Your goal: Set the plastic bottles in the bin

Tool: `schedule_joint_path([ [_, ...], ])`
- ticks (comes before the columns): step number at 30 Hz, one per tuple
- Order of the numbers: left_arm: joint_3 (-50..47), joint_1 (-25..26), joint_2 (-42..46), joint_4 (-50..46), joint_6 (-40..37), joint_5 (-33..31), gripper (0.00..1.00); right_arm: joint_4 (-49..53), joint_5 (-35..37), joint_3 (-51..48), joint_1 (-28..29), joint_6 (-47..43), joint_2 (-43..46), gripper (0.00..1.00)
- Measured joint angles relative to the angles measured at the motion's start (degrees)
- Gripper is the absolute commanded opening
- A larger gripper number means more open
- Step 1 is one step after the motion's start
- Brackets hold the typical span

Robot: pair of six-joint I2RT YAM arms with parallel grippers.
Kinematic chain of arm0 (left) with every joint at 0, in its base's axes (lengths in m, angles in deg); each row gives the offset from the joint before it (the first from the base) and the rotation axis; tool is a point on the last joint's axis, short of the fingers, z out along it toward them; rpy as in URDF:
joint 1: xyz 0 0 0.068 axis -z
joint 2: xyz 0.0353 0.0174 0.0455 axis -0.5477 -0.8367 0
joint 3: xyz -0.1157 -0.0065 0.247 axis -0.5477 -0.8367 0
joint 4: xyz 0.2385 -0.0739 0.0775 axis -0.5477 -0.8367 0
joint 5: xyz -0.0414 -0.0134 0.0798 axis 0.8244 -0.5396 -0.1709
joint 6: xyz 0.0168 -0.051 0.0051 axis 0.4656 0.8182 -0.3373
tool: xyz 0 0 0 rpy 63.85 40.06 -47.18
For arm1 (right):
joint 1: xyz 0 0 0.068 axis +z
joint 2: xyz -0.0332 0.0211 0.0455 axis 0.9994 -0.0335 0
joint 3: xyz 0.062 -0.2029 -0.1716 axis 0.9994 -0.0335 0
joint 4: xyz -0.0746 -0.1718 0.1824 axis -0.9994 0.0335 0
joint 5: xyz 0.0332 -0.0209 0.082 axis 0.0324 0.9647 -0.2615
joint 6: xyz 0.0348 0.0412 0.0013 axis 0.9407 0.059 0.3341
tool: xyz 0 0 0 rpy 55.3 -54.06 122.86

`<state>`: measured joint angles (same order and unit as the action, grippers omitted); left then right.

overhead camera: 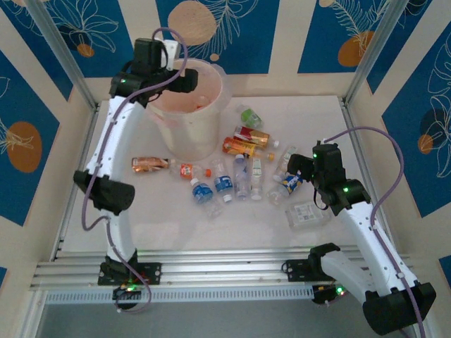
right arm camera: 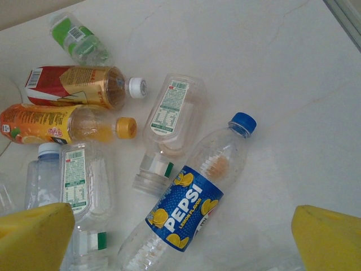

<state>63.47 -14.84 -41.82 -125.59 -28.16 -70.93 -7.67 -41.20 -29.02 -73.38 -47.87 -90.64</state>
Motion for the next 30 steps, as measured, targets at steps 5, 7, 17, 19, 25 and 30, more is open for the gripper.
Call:
schedule_joint_path([
  [5, -11.9, 0.0, 11.0, 5.7, 1.9, -2.7, 1.00, 0.1, 0.0, 0.0, 0.0, 0.0, 0.0, 0.99],
  [7, -18.8, 0.0, 15.8, 8.6, 3.2, -4.5, 1.00, 0.3, 0.0, 0.0, 0.0, 0.0, 0.0, 0.99],
  [17, -53.0, -0.1, 41.7, 17.8, 16.2, -19.4, 1.00, 1.3, 0.0, 0.0, 0.7, 0.0, 0.1, 0.99],
  [19, -58.0, -0.3, 46.1, 18.3, 19.7, -22.3, 0.99, 1.5, 0.0, 0.0, 0.8, 0.0, 0.1, 0.99],
  [25, -69.4, -2.2, 53.7, 18.3, 30.3, -29.2, 0.99, 1.9, 0.0, 0.0, 1.2, 0.0, 0.6, 0.99],
  [30, -74.6, -5.0, 53.4, 17.6, 36.8, -29.5, 0.99, 2.1, 0.0, 0.0, 1.3, 0.0, 0.8, 0.99],
])
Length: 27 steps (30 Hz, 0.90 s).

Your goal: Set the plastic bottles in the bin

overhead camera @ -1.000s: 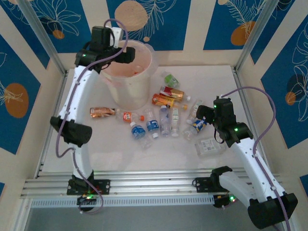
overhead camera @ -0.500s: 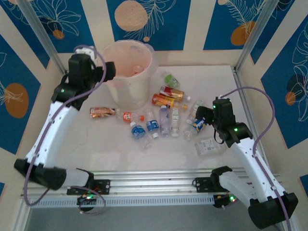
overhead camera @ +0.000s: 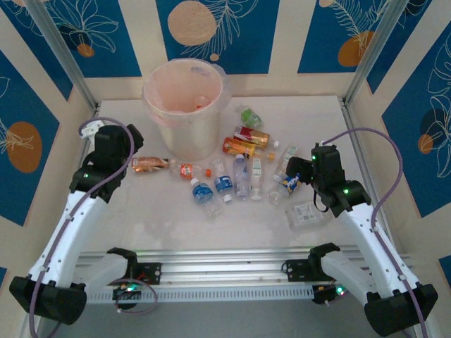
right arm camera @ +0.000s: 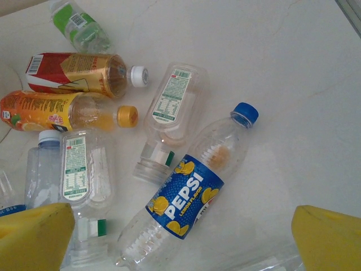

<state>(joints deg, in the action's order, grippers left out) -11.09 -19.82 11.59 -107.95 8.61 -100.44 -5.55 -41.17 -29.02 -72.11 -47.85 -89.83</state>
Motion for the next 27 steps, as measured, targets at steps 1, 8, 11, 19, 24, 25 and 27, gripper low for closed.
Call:
schedule_joint_path([
  [1, -0.8, -0.4, -0.2, 0.0, 1.0, 0.2, 1.00, 0.0, 0.0, 0.0, 0.0, 0.0, 0.0, 0.99],
  [8, -4.2, -3.2, -5.4, 0.8, 7.2, 4.7, 1.00, 0.2, 0.0, 0.0, 0.1, 0.0, 0.0, 0.99],
  [11, -5.7, -4.2, -7.8, 1.9, 9.4, 7.3, 1.00, 0.4, 0.0, 0.0, 0.1, 0.0, 0.0, 0.99],
  [19, -9.1, -6.0, -13.5, 5.3, 14.9, 13.4, 1.00, 0.4, 0.0, 0.0, 0.1, 0.4, 0.0, 0.99],
  [24, -10.3, -6.9, -17.4, 7.9, 17.3, 16.7, 0.99, 0.5, 0.0, 0.0, 0.2, 0.7, 0.2, 0.99],
  [25, -10.3, -7.1, -18.4, 8.5, 17.7, 17.2, 1.00, 0.5, 0.0, 0.0, 0.2, 0.9, 0.4, 0.99],
  [27, -10.3, -7.4, -20.0, 9.8, 18.4, 18.1, 1.00, 0.5, 0.0, 0.0, 0.2, 1.1, 0.8, 0.99],
])
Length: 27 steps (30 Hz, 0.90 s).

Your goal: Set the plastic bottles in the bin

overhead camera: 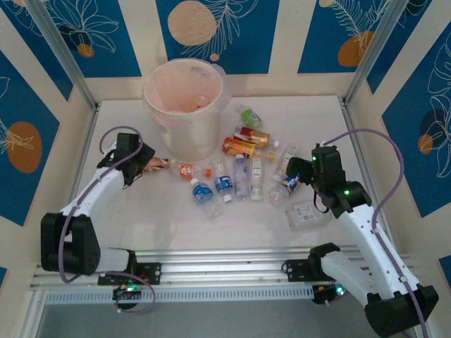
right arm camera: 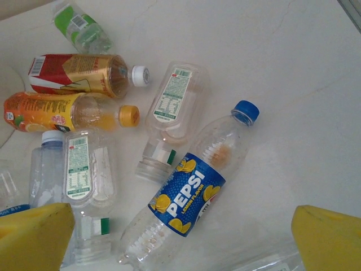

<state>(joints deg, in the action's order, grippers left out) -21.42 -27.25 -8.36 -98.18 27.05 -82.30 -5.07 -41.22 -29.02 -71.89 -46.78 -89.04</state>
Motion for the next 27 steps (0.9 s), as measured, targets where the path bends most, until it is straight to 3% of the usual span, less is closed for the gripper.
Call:
schedule_joint_path([
  [17, 1.2, -1.6, -15.1, 7.4, 4.7, 3.3, 0.99, 0.3, 0.0, 0.0, 0.2, 0.0, 0.4, 0.99],
  [27, 5.7, -2.0, -21.3, 9.8, 5.3, 3.8, 0.84, 0.3, 0.0, 0.0, 0.3, 0.0, -1.5, 0.99],
])
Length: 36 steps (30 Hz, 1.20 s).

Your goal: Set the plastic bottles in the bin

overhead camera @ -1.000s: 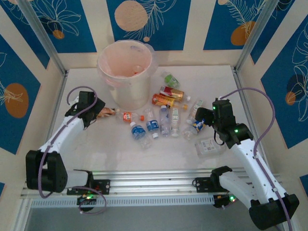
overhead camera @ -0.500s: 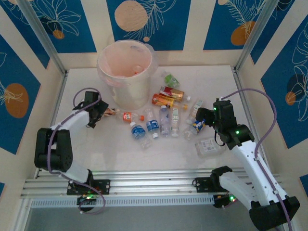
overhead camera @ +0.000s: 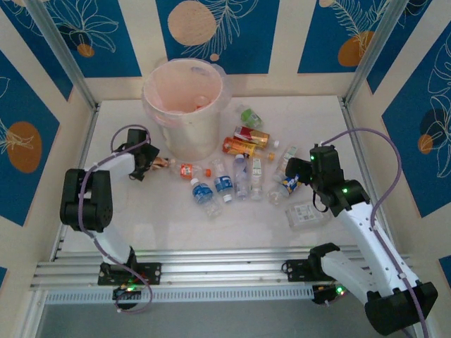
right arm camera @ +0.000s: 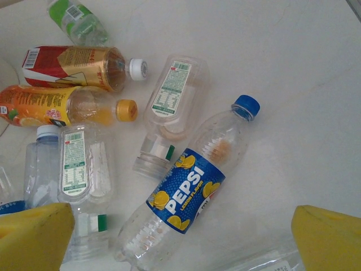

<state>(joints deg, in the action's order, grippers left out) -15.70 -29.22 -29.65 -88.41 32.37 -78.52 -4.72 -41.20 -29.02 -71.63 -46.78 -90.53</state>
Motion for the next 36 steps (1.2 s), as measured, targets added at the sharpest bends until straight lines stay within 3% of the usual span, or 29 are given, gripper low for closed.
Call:
schedule_joint_path([
  [4, 1.4, -0.2, -1.7, 0.1, 0.2, 0.0, 0.76, 0.0, 0.0, 0.0, 0.0, 0.0, -0.5, 0.99],
  [9, 2.6, -0.3, -3.3, -0.2, 0.5, 0.0, 0.75, 0.0, 0.0, 0.0, 0.0, 0.0, -0.5, 0.99],
  [21, 5.6, -1.0, -5.8, -0.5, -0.5, -1.3, 0.59, 0.0, 0.0, 0.0, 0.1, 0.0, -0.5, 0.99],
  [30, 8.7, -2.7, -5.0, -1.5, -4.3, -4.8, 0.58, 0.0, 0.0, 0.0, 0.0, 0.0, -0.5, 0.99],
  [36, 11.6, -2.8, 2.5, -3.3, -9.7, -9.4, 0.58, 0.0, 0.0, 0.0, 0.0, 0.0, -0.5, 0.99],
])
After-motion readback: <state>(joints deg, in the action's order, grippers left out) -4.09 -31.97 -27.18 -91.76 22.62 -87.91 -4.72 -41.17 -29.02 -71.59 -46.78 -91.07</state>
